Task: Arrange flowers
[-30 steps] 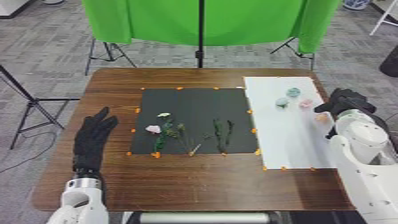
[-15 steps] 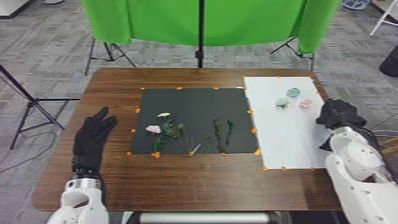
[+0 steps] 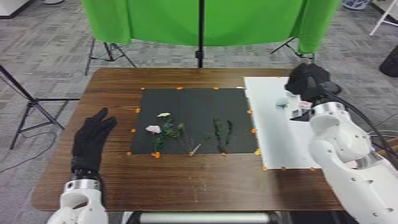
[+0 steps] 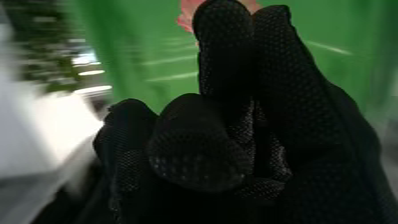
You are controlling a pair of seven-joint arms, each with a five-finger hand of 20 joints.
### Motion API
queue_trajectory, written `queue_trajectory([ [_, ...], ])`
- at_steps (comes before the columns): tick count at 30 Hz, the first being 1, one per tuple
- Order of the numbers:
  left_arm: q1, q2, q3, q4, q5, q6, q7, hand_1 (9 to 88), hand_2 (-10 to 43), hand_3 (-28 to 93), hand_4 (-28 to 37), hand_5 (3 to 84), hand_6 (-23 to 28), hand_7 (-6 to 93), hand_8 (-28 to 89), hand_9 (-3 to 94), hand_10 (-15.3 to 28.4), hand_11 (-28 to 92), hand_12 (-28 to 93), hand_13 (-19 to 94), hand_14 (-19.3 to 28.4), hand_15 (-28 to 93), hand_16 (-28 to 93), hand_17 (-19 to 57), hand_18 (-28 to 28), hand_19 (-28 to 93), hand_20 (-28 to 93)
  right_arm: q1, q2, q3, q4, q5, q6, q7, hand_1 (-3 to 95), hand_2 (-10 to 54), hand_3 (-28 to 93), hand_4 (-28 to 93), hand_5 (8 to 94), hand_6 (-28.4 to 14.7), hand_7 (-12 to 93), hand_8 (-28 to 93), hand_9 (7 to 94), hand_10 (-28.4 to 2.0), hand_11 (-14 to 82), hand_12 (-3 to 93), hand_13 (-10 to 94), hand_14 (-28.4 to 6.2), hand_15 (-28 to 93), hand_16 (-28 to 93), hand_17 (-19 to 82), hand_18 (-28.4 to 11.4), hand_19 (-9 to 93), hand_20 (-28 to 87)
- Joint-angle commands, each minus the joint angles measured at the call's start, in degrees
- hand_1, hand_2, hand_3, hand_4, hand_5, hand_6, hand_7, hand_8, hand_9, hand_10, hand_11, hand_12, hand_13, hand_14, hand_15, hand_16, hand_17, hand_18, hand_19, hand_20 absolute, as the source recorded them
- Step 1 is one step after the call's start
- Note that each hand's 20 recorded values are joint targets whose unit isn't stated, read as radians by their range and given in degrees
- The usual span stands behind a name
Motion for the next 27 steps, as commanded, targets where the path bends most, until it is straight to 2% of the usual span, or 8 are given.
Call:
queue_trajectory([
  [1,0.6,-0.77,1.24,0.78,0.35,-0.18,-0.75,19.6,3.0,66,-28.2,46.8,4.1,9.0,-6,45.4,13.6,17,14,36,15.1,11,2,7.4,10.0,3,19,13.1,-6.3,-17.1,-2.3,5.3,-7.0,-8.7,66.0,-9.5,49,-14,81.5,-0.5,20,10,93.6,-7.8,17.4,37.7,94,0.1,61,34,67,-9.9,93,60],
  [11,0.4,-0.82,1.66,1.08,0.28,-0.4,-0.9,19.5,3.1,66,-28.2,46.7,4.1,9.0,-6,45.4,13.6,17,14,36,14.9,11,2,7.5,10.0,3,19,16.7,-8.5,-29.5,-2.6,5.8,-17.9,-12.6,65.5,-9.5,50,-14,80.8,-0.2,20,10,93.1,-7.8,17.8,37.9,94,0.3,61,35,67,-9.8,93,60],
  [13,0.4,-0.94,1.74,1.15,0.31,-0.34,-0.94,19.5,3.1,66,-28.3,46.7,4.1,9.0,-6,45.4,13.6,17,14,36,14.9,11,2,7.4,10.0,3,19,17.0,-8.9,-31.0,-2.4,4.8,-18.6,-13.3,65.2,-9.5,50,-14,80.7,-0.1,21,10,93.1,-7.8,17.9,37.9,94,0.2,60,35,67,-9.7,93,60],
  [15,1.0,-0.87,1.75,0.81,0.2,-0.45,-0.6,19.5,3.1,66,-28.3,46.7,4.1,8.9,-6,45.4,13.6,17,14,36,15.0,11,2,7.5,10.0,3,19,17.2,-9.0,-32.4,-2.5,5.1,-19.0,-12.8,64.9,-9.5,51,-14,80.5,0.0,21,10,93.0,-7.8,18.1,37.7,94,0.2,60,35,67,-9.6,93,60],
  [17,0.2,-0.81,1.96,1.36,0.24,-0.56,-0.76,19.4,3.1,66,-28.3,46.7,4.0,9.0,-6,45.4,13.6,17,14,36,15.0,11,2,7.5,10.0,3,19,17.4,-10.4,-32.5,-0.9,4.1,-19.3,-13.7,64.8,-9.5,51,-14,80.3,0.0,21,10,92.9,-7.7,18.2,37.6,94,0.3,60,35,67,-9.5,93,60],
  [18,-0.8,-0.91,1.95,1.8,0.35,-0.45,-1.4,19.4,3.1,66,-28.3,46.7,4.0,9.0,-6,45.4,13.6,17,14,36,15.0,11,2,7.5,10.0,3,19,17.8,-11.8,-32.0,0.8,3.4,-20.0,-15.1,64.7,-9.5,51,-14,80.3,0.1,21,10,92.8,-7.7,18.3,37.6,94,0.3,60,35,67,-9.5,93,60],
  [23,-0.2,-0.74,2.13,1.48,0.25,-0.55,-0.87,19.3,3.1,66,-28.3,46.7,4.0,9.1,-6,45.4,13.6,17,14,36,15.0,11,2,7.5,10.0,3,19,17.9,-13.8,-32.9,2.8,1.5,-19.7,-15.3,64.0,-9.5,52,-15,80.0,0.3,21,10,92.5,-7.6,18.5,37.7,94,0.3,60,36,67,-9.5,93,60],
  [27,-0.5,-0.69,2.4,1.71,0.29,-1.04,-1.0,19.3,3.1,66,-28.3,46.7,4.0,9.0,-6,45.4,13.6,17,14,36,14.9,11,2,7.4,10.0,3,19,17.8,-16.2,-32.5,5.4,-0.5,-20.1,-15.4,63.7,-9.5,52,-15,79.6,0.6,22,10,92.4,-7.7,18.6,37.7,93,0.3,60,36,67,-9.5,93,60],
])
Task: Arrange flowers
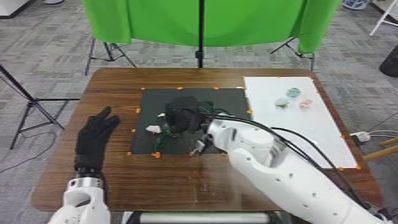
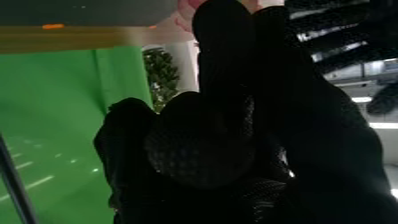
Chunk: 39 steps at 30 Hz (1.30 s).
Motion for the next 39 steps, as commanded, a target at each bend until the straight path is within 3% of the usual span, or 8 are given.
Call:
queue_trajectory([
  [1,0.6,-0.67,1.29,1.49,0.22,-1.11,-0.62,19.2,3.1,66,-28.3,46.7,4.0,9.0,-6,45.4,13.6,17,14,36,15.0,11,2,7.4,10.0,3,19,0.4,-4.4,0.0,3.6,-3.5,-0.2,-0.2,63.6,-9.5,52,-15,79.5,0.7,22,10,92.3,-7.7,18.8,37.8,93,0.3,60,36,67,-9.5,93,60],
  [10,0.7,-0.36,0.98,1.47,0.1,-1.11,-0.86,19.3,3.1,66,-28.3,46.6,3.8,9.1,-6,45.4,13.6,17,14,36,15.0,11,2,7.4,10.0,3,19,-1.2,-5.9,2.1,7.2,-8.6,-0.9,-1.0,59.2,-9.5,52,-14,76.8,1.6,21,8,90.8,-8.0,21.8,36.8,93,0.0,60,36,66,-9.8,93,60],
  [28,0.6,-0.24,0.8,1.49,0.24,-1.46,-0.9,19.3,2.7,66,-28.2,46.2,3.4,9.4,-6,45.4,13.5,17,14,36,15.1,11,2,7.4,10.1,3,19,-1.8,-5.1,3.8,7.8,-10.4,-1.7,-1.9,54.2,-9.5,53,-14,69.0,3.2,20,6,88.0,-8.5,28.7,33.9,92,-0.2,61,36,65,-10.4,93,61],
  [34,0.8,-0.43,0.82,1.34,0.29,-1.35,-0.82,19.3,2.7,66,-28.2,46.3,3.4,9.3,-6,45.4,13.5,17,14,36,15.0,11,2,7.4,10.1,3,19,-1.5,-4.3,4.9,6.3,-8.4,-1.7,-1.2,51.1,-9.5,56,-16,67.6,3.2,19,4,87.5,-8.7,30.7,31.8,92,-0.3,61,36,65,-10.5,93,61],
  [39,1.1,-0.48,0.61,1.17,0.29,-1.2,-0.6,19.4,2.6,66,-28.2,46.2,3.3,9.4,-6,45.4,13.5,17,14,36,15.0,11,2,7.3,10.1,3,19,-0.2,-2.0,9.0,0.5,-1.4,-0.1,2.3,44.1,-9.5,61,-16,66.5,3.2,18,-1,86.5,-9.4,33.4,27.7,91,-0.9,61,36,64,-10.8,93,60],
])
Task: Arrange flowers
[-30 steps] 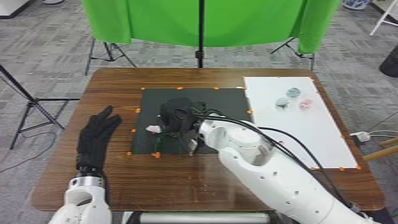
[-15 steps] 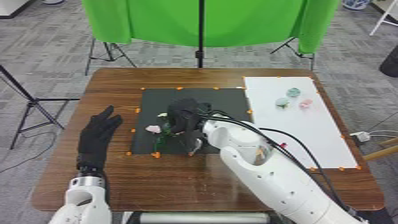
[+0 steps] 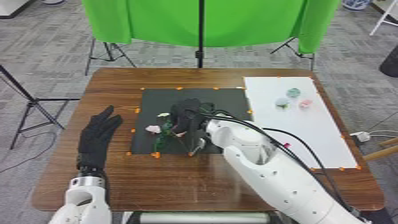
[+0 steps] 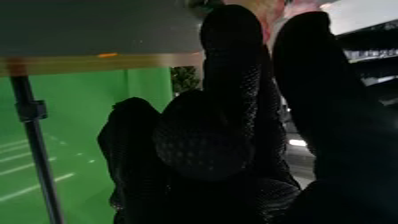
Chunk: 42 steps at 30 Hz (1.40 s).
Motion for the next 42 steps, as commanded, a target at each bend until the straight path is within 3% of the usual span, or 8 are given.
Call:
queue_trajectory([
  [1,1.3,-0.61,0.3,1.17,0.26,-0.1,-0.36,19.4,2.6,66,-28.2,46.2,3.3,9.4,-6,45.4,13.5,17,14,36,15.0,10,2,7.3,10.1,3,19,2.3,3.4,6.2,-7.9,8.5,1.5,4.4,43.4,-9.5,61,-16,66.2,3.3,18,-2,86.3,-9.7,33.4,27.6,91,-1.1,61,36,64,-11.0,93,60],
  [6,1.6,-0.71,0.11,0.94,0.15,0.18,-0.38,19.4,2.6,66,-28.2,46.3,3.3,9.5,-6,45.4,13.5,17,14,36,15.0,10,2,7.1,10.2,3,19,5.2,6.4,12.5,-11.4,16.5,-1.1,8.7,39.0,-9.5,63,-15,66.0,3.1,18,-9,85.8,-10.7,33.1,27.4,90,-1.9,60,35,62,-12.0,93,58],
  [12,1.7,-0.66,0.0,0.71,0.37,0.16,-0.67,19.4,2.4,66,-28.2,46.3,3.3,9.5,-6,45.4,13.5,17,14,36,15.0,10,2,7.1,10.3,3,19,5.7,10.0,16.3,-7.5,8.6,6.4,13.3,37.0,-9.5,63,-14,66.9,2.6,17,-9,83.8,-11.6,30.8,26.7,88,-2.8,59,35,60,-12.4,93,57],
  [17,2.2,-1.15,0.09,0.55,0.44,0.07,-0.52,19.4,2.5,66,-28.2,46.3,3.3,9.6,-6,45.4,13.5,17,14,36,15.1,10,2,6.8,10.5,3,19,4.1,8.3,19.6,0.6,-3.1,4.4,13.0,36.0,-7.7,62,-13,67.2,2.3,17,-9,81.7,-12.6,27.1,25.7,87,-3.8,58,35,59,-12.7,93,56],
  [22,2.3,-1.09,-0.06,0.46,0.42,0.23,-0.58,19.5,2.6,66,-28.2,46.2,3.3,9.6,-6,45.4,13.5,17,14,36,15.1,10,2,6.8,10.5,3,19,1.7,7.5,23.6,5.9,-9.7,-1.4,14.2,34.4,-8.6,62,-13,65.3,2.4,16,-9,79.4,-13.1,24.9,25.3,86,-4.2,59,34,58,-13.2,93,55],
  [33,2.4,-1.23,0.01,0.46,0.65,-0.34,-0.69,19.6,2.6,66,-28.1,46.2,3.5,9.3,-6,45.4,13.5,17,14,36,15.1,10,2,6.8,10.5,3,19,-3.8,6.0,29.9,9.6,-18.2,-6.8,13.5,31.1,-9.5,61,-12,62.0,2.6,15,-9,77.3,-13.9,25.5,26.5,86,-4.7,60,34,58,-13.9,93,56],
  [39,2.2,-1.08,-0.06,0.59,0.63,-0.48,-0.94,19.5,2.6,66,-28.1,46.3,3.4,9.4,-6,45.4,13.5,17,14,36,15.1,10,2,6.7,10.5,3,19,-6.4,5.6,31.1,9.7,-14.9,-7.1,14.7,29.7,-9.5,61,-12,61.6,2.5,15,-8,76.6,-14.2,25.5,26.7,85,-4.8,61,34,58,-14.1,93,57],
  [42,2.4,-1.13,-0.17,0.5,0.57,-0.46,-0.99,19.7,2.6,66,-28.1,46.3,3.3,9.5,-6,45.4,13.5,17,14,36,15.1,10,2,6.8,10.5,3,19,-8.2,5.3,31.3,9.9,-12.9,-4.3,14.9,30.5,-9.5,61,-12,61.8,2.6,15,-8,76.7,-14.1,25.5,26.5,85,-4.8,61,34,58,-14.0,93,57],
])
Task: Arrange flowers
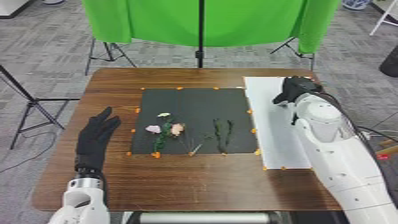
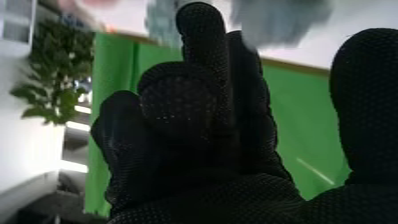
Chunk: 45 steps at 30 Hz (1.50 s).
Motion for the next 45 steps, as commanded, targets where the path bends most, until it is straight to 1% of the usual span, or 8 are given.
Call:
queue_trajectory([
  [1,1.4,-0.91,0.64,0.93,0.33,-0.6,-0.83,19.7,2.6,66,-28.0,46.3,3.4,9.4,-6,45.5,13.5,17,14,36,15.1,10,2,6.8,10.5,3,19,-4.4,-0.4,0.6,0.6,5.5,3.6,2.2,33.5,-9.5,61,-13,62.6,2.7,15,-8,78.1,-13.5,26.1,26.4,86,-4.3,61,34,59,-13.6,93,56],
  [4,1.6,-1.01,0.57,0.82,0.42,-0.7,-1.01,19.7,2.5,66,-28.0,46.3,3.2,9.4,-6,45.5,13.5,17,14,36,15.0,10,2,6.8,10.5,3,19,-5.9,-0.2,0.2,1.6,7.4,10.2,2.0,42.8,-9.5,61,-15,65.9,2.8,17,-3,80.3,-11.4,27.1,25.6,87,-3.4,61,33,60,-12.7,93,57],
  [8,1.8,-0.87,0.4,0.72,0.32,-0.44,-0.98,19.7,2.5,66,-27.7,46.3,3.3,9.4,-6,45.5,13.5,17,14,36,15.0,10,2,6.7,10.5,3,19,-6.3,1.1,-1.0,0.3,10.8,17.4,2.8,61.5,-9.5,51,-13,77.2,0.5,20,10,89.5,-8.3,16.2,38.7,91,-1.8,59,34,64,-10.9,93,56],
  [13,1.7,-0.54,0.31,0.84,0.32,-0.48,-1.27,19.9,2.5,66,-27.6,46.3,3.3,9.4,-6,45.5,13.5,17,14,36,15.1,10,2,6.7,10.6,3,19,-5.2,5.0,-6.1,-9.4,21.8,22.8,4.5,64.6,-9.5,50,-13,80.1,-0.7,21,10,91.4,-8.0,15.8,39.0,93,-1.0,58,35,65,-10.4,93,55],
  [17,1.4,-0.61,0.55,0.95,0.44,-0.78,-1.41,20.0,2.5,66,-27.6,46.3,3.4,9.4,-6,45.5,13.5,17,14,36,15.0,10,2,6.7,10.5,3,19,-3.6,6.4,-11.7,-16.8,29.8,20.8,3.7,64.2,-9.5,50,-13,80.3,-0.7,20,11,91.4,-8.2,16.6,38.8,93,-0.6,58,35,66,-10.1,93,55],
  [22,0.9,-0.64,0.79,1.08,0.64,-1.28,-1.45,20.1,2.5,66,-27.4,46.3,3.4,9.4,-6,45.4,13.5,17,14,36,15.0,10,2,6.7,10.5,3,19,-1.2,5.6,-18.8,-20.2,32.2,16.7,0.7,63.5,-9.5,51,-13,80.1,-0.5,20,11,91.3,-8.2,17.2,38.8,93,-0.5,57,36,66,-9.9,93,55],
  [36,0.8,-0.85,0.81,1.27,0.58,-1.32,-1.44,19.9,2.1,66,-27.1,46.0,3.2,9.3,-6,45.4,13.4,17,14,36,14.9,10,2,6.2,11.1,4,19,-0.4,2.2,-27.1,-18.9,30.7,9.7,-0.6,60.9,-9.5,52,-12,79.0,0.2,22,11,90.3,-8.4,18.9,38.2,92,-0.6,58,36,65,-9.8,93,55],
  [45,0.9,-0.78,0.74,1.3,0.49,-1.5,-1.47,20.0,2.0,66,-27.0,45.9,3.1,9.5,-6,45.4,13.5,17,14,36,15.0,10,2,5.9,11.4,4,19,-0.7,1.1,-27.6,-17.9,31.2,9.3,-0.9,57.5,-9.5,52,-12,77.1,0.3,21,10,88.6,-9.2,21.3,36.6,92,-0.7,58,36,65,-10.1,93,56],
])
